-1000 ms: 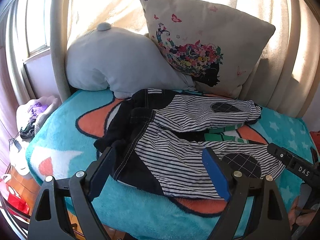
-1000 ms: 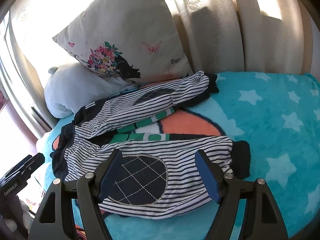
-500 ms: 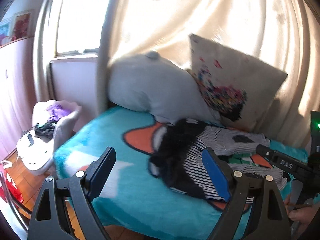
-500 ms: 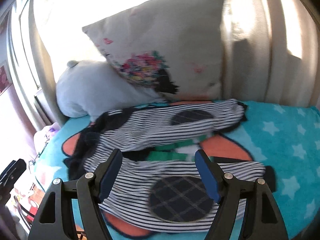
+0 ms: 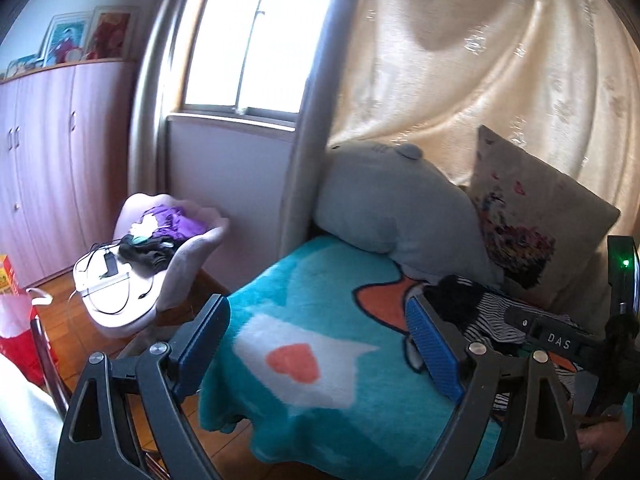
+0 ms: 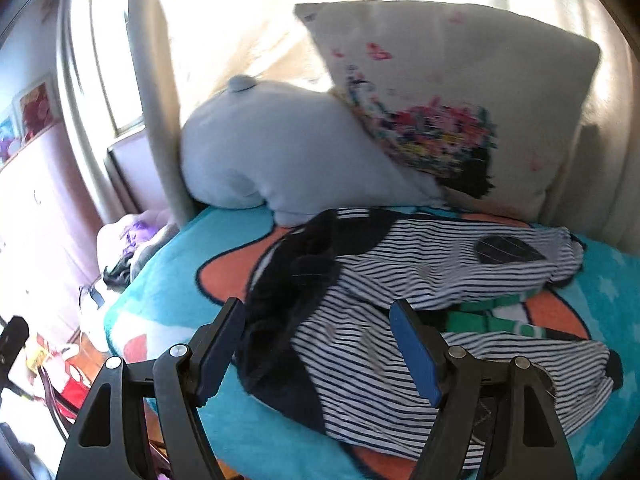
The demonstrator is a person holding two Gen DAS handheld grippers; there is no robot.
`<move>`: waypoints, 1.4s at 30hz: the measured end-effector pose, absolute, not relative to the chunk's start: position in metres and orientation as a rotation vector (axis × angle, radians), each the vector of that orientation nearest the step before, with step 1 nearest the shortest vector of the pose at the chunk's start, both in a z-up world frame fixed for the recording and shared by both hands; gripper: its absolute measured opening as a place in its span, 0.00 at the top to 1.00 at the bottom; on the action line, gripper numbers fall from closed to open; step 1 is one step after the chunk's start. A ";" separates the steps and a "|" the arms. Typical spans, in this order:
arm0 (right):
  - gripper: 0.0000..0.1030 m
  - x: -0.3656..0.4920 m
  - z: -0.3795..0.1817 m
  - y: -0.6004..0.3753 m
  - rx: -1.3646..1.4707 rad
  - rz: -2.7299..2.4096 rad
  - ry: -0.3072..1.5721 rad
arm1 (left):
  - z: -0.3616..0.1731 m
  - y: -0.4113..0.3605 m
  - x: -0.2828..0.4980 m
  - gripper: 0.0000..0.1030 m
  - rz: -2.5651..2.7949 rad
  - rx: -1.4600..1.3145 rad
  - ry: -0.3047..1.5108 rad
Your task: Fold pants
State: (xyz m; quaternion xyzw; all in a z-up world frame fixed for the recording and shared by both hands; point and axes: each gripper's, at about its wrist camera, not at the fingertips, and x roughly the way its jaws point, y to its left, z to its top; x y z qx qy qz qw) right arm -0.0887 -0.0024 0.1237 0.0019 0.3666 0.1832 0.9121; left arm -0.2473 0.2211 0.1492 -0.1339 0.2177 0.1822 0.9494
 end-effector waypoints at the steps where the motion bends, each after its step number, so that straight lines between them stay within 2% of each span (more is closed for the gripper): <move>1: 0.23 -0.088 0.124 0.002 0.003 0.383 0.757 | 0.149 0.224 -0.248 0.14 0.380 -0.279 0.442; 12: 0.23 -0.083 0.113 0.009 0.010 0.409 0.788 | 0.147 0.225 -0.245 0.14 0.391 -0.288 0.460; 42: 0.23 -0.076 0.109 -0.111 0.183 0.310 0.770 | 0.165 0.134 -0.215 0.14 0.267 -0.166 0.504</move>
